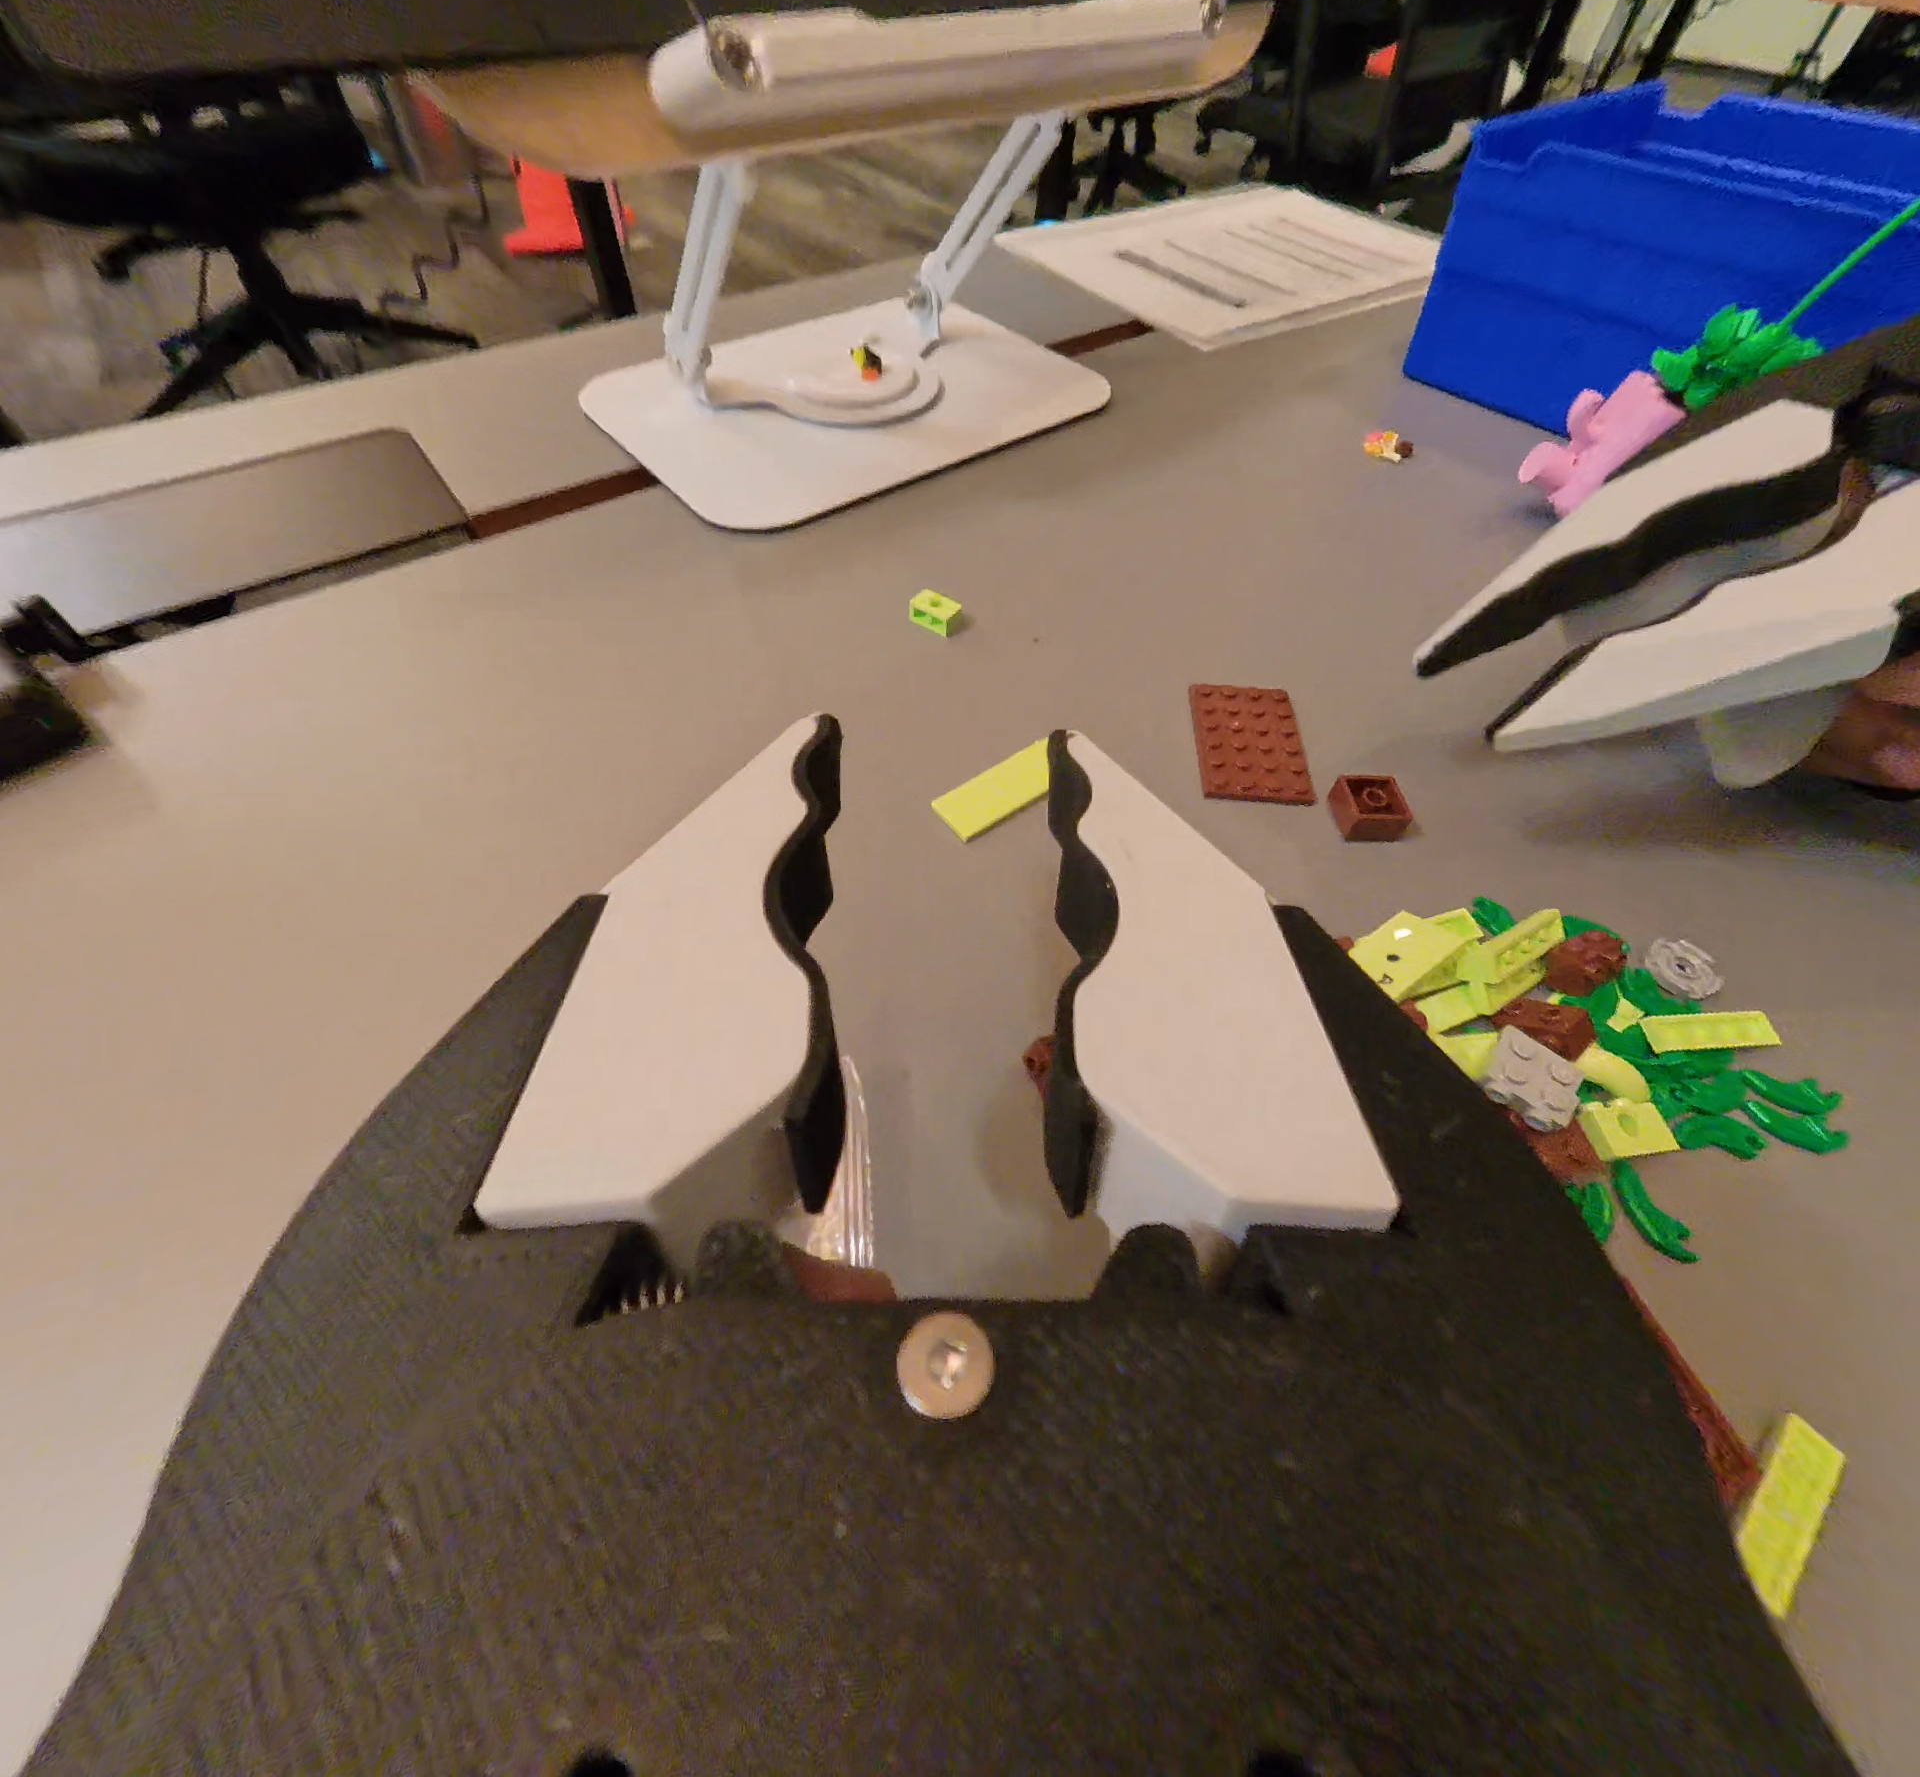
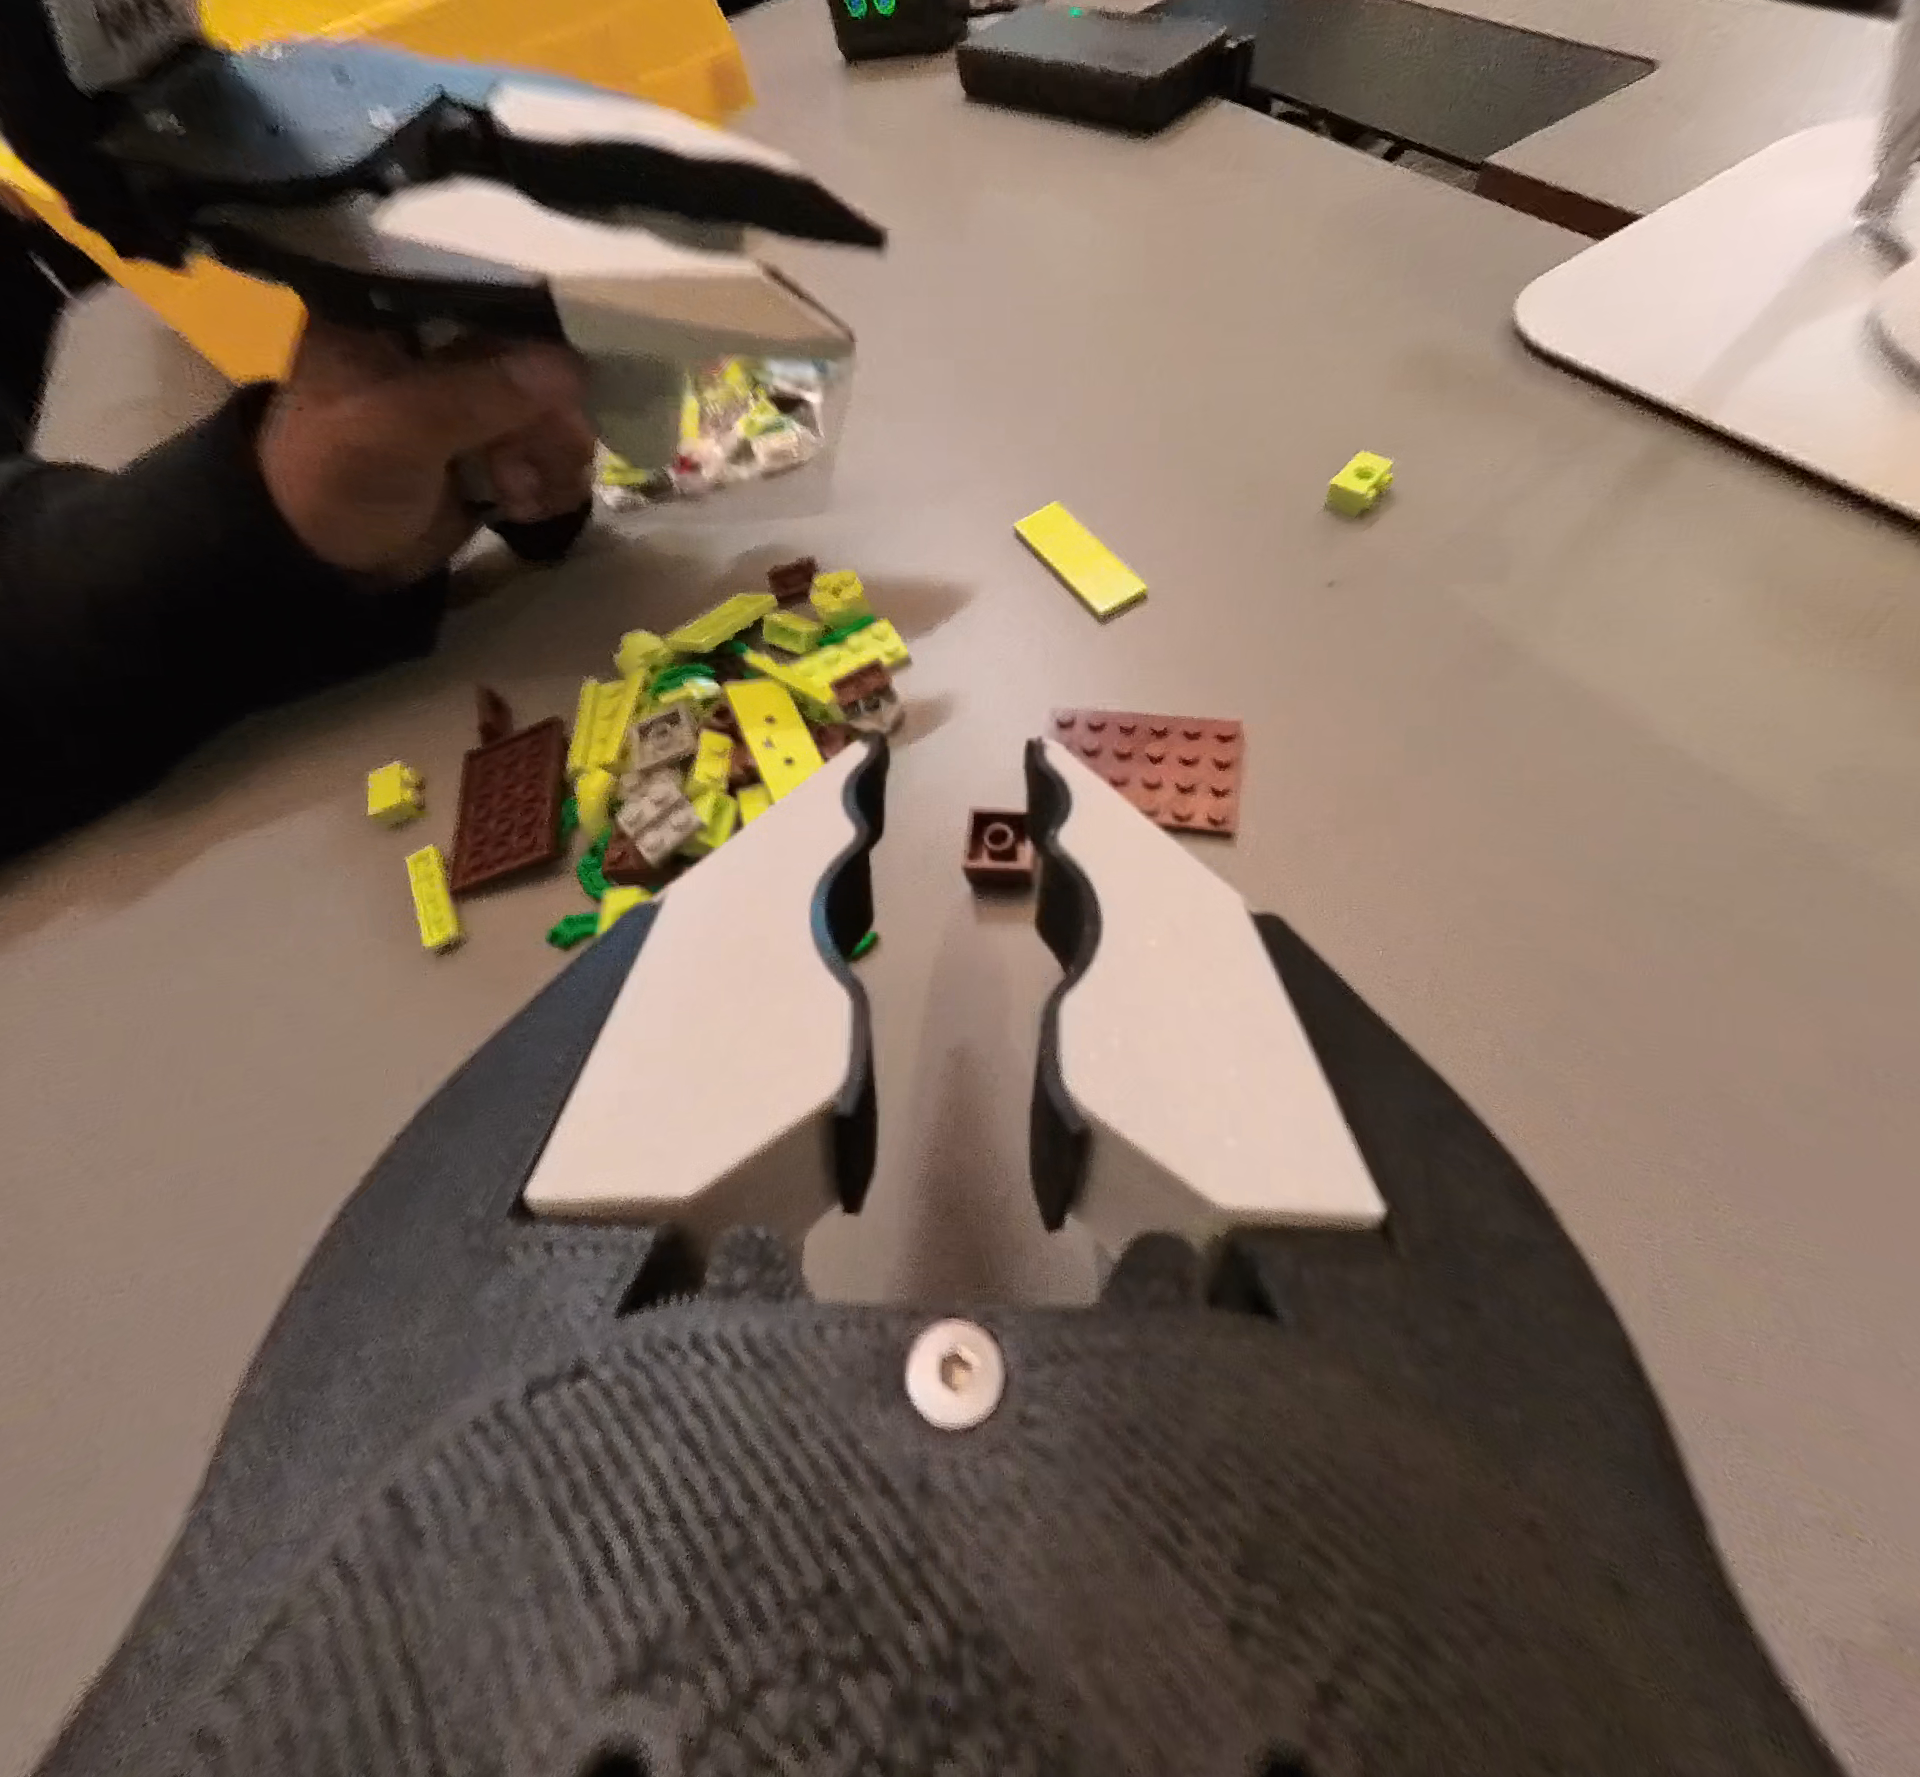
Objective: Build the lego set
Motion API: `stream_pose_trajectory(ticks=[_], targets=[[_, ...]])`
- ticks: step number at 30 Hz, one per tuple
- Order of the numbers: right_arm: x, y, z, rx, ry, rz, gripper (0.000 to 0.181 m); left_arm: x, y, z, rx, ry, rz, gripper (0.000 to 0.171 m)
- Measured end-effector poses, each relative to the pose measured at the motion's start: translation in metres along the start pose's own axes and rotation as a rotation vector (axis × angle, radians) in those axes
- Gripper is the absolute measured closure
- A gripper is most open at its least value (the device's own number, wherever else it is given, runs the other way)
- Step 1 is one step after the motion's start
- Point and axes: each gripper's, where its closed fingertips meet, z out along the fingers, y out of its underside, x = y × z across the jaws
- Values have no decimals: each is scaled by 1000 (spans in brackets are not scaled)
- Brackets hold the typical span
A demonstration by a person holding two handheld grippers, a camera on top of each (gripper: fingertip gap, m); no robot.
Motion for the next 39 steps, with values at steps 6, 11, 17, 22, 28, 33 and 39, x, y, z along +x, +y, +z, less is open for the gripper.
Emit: stream_pose_trajectory(ticks=[6,11,17,22,28,33,39], targets=[[7,28,11,-146,136,-140,156,11,-3,3,13,76,-39,131],[10,39,19,-236,155,-152,167,19,-3,3,17,105,-2,131],[6,21,1,-72,91,-25,167,26,-1,3,6,113,56,131],[-21,-15,-21,191,-229,233,167,47,-5,-2,50,200,118,131],[-47,-31,-29,272,-469,342,168,131,-24,-21,41,666,45,138],[-66,-37,-30,290,-597,384,168,147,-24,-20,33,629,197,137],[-63,-40,-33,317,-627,443,168,150,-18,-18,30,622,225,148]])
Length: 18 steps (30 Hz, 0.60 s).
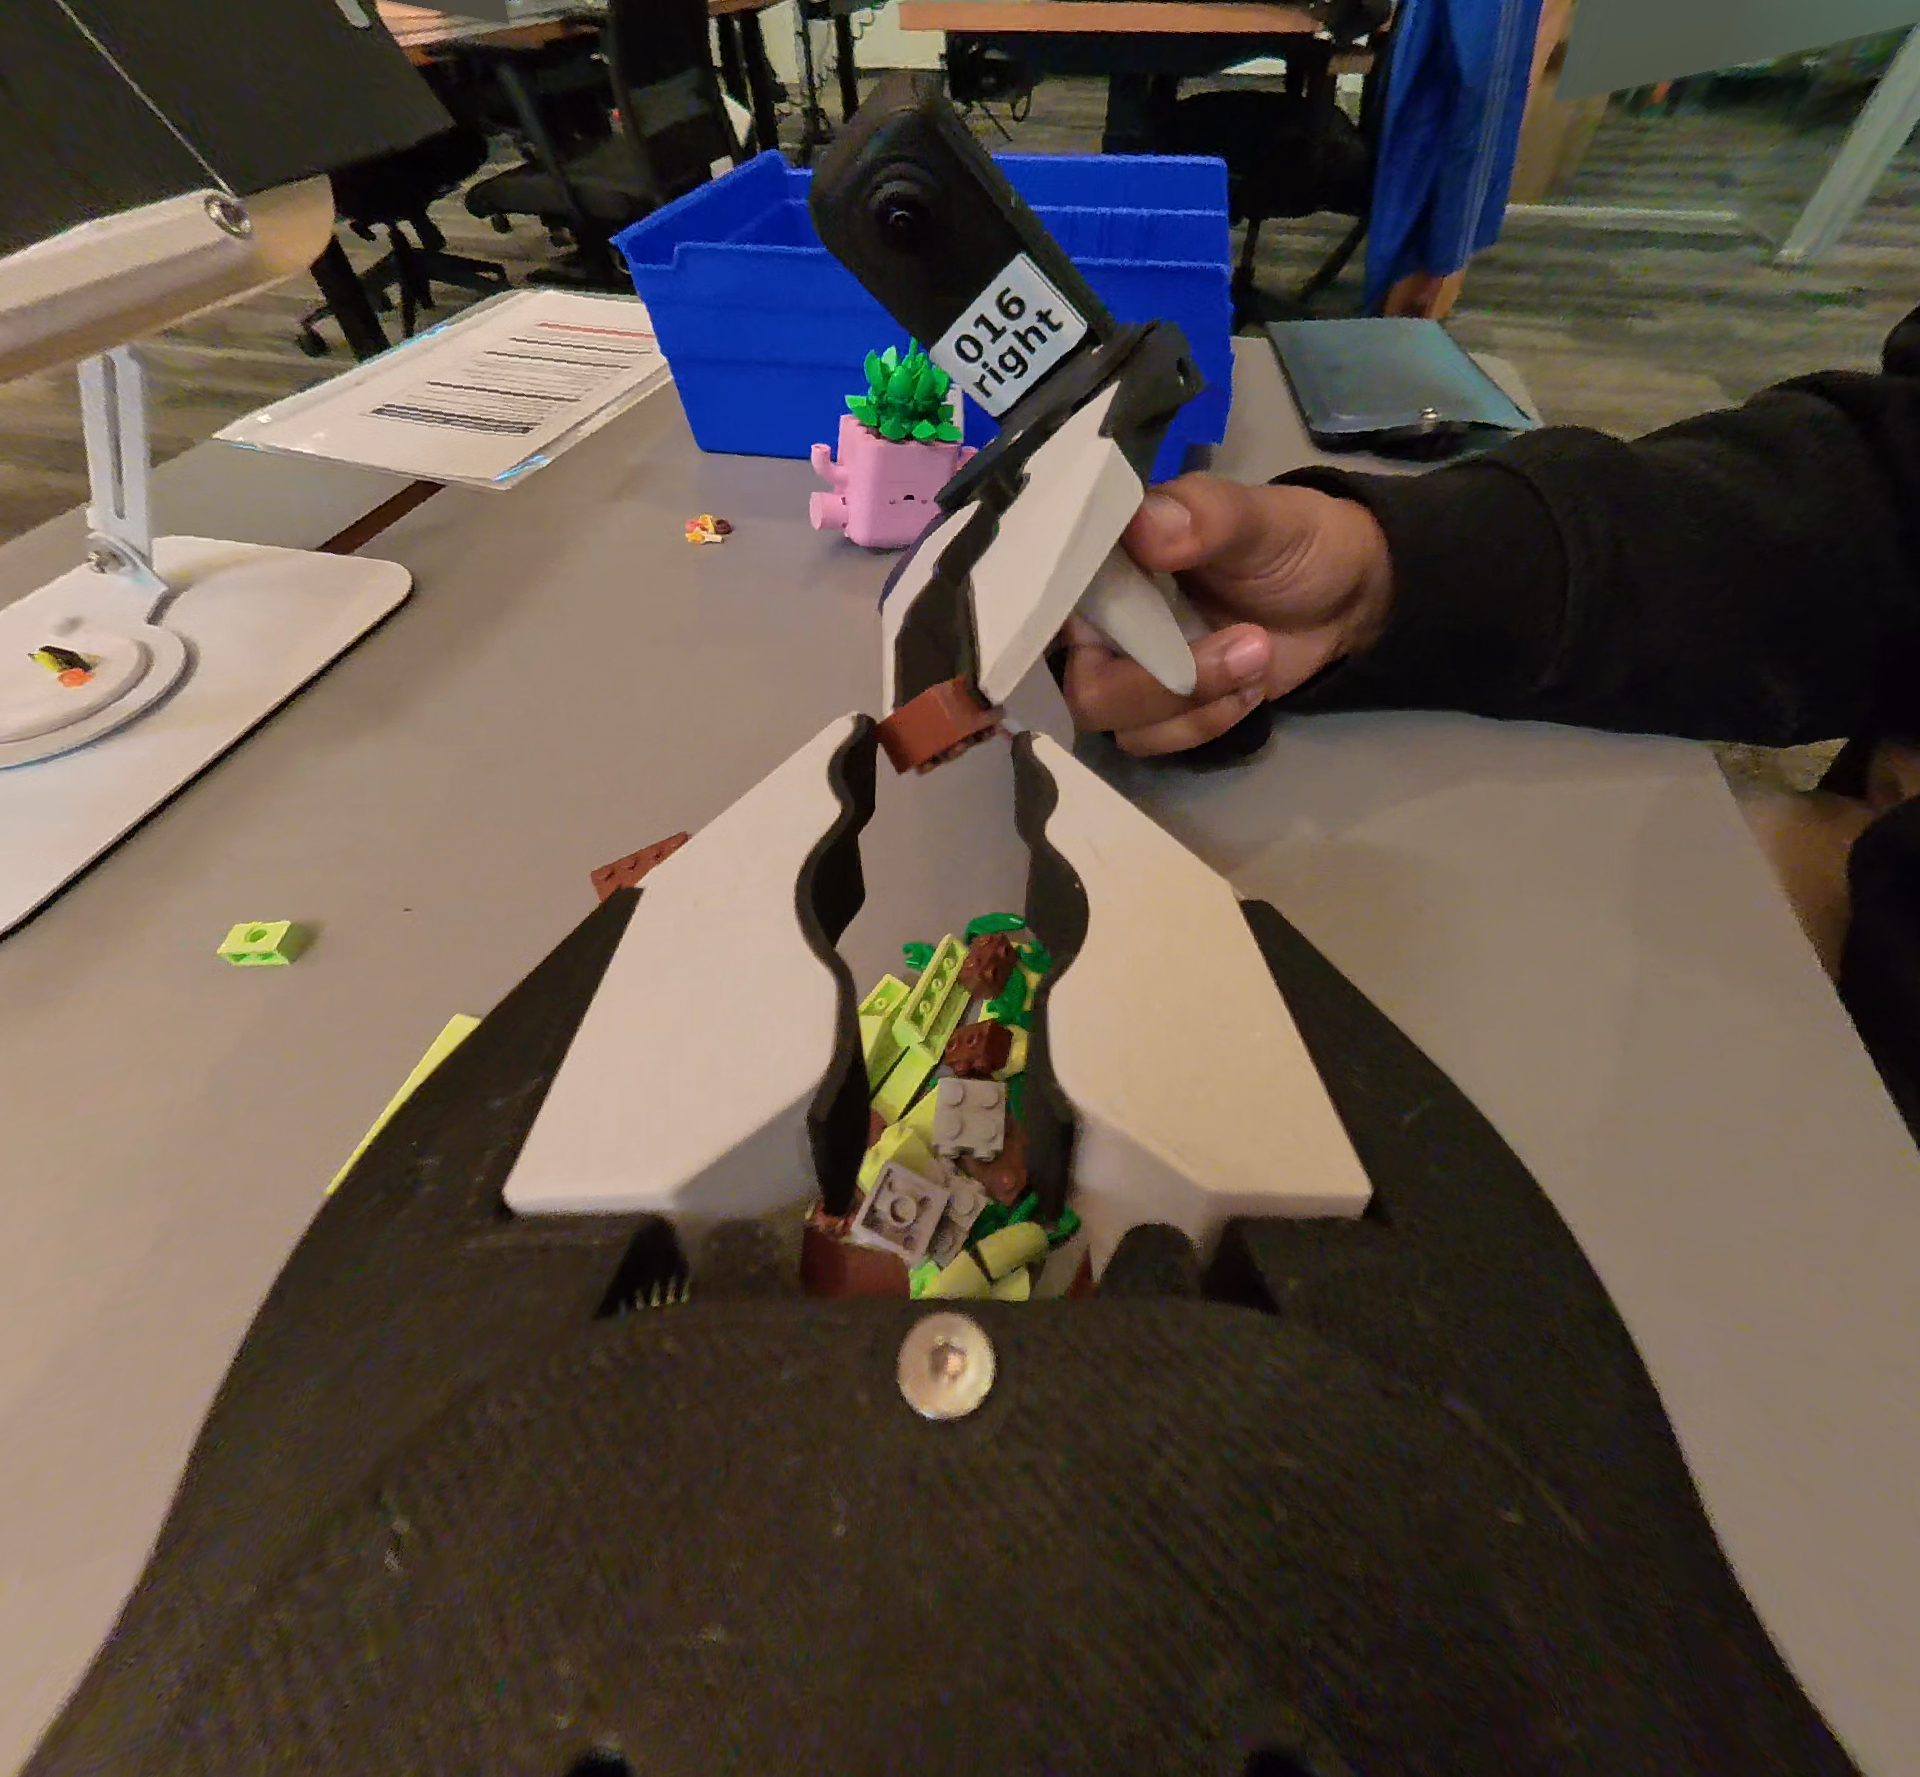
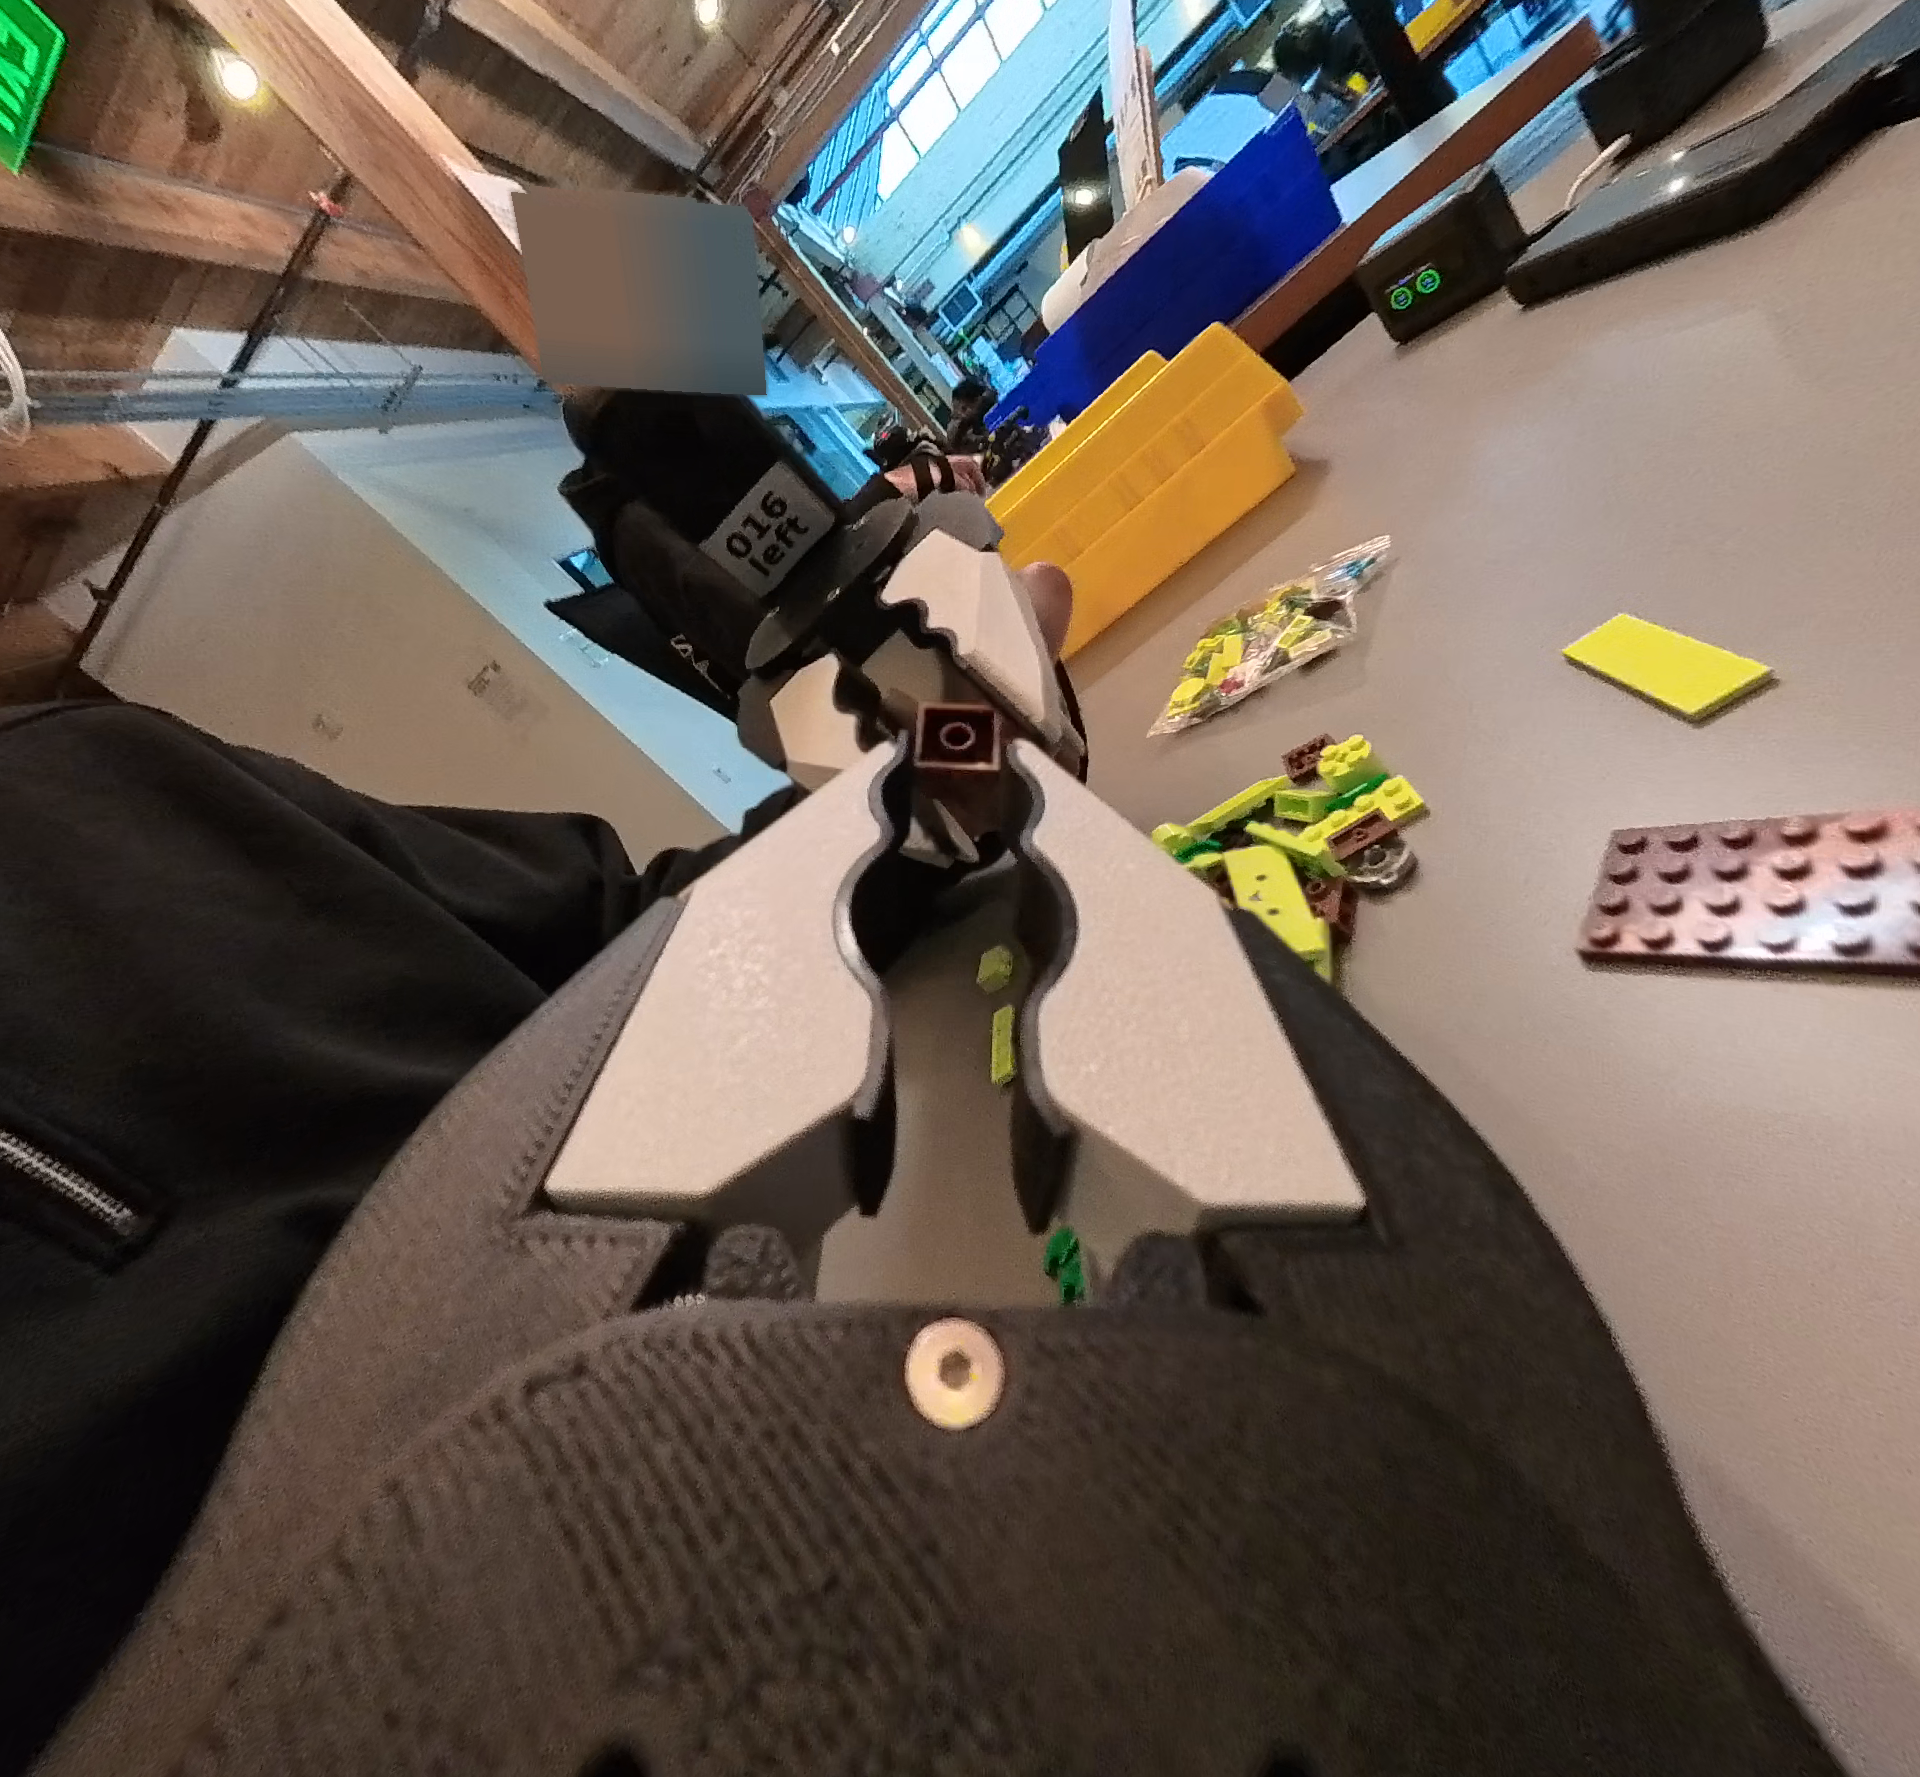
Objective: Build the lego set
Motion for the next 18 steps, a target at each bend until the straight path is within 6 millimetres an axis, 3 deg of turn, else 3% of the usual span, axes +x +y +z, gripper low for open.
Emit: stream_pose_trajectory(ticks=[6,12,18], targets=[[12,-11,-13,65,20,77,168,-9,-2,-4,21,-53,1,166],[19,0,-8,-12,95,22,168,-14,5,-1,-9,-110,45,152],[22,1,-7,-20,113,28,167,-11,11,3,-53,-108,75,159]])
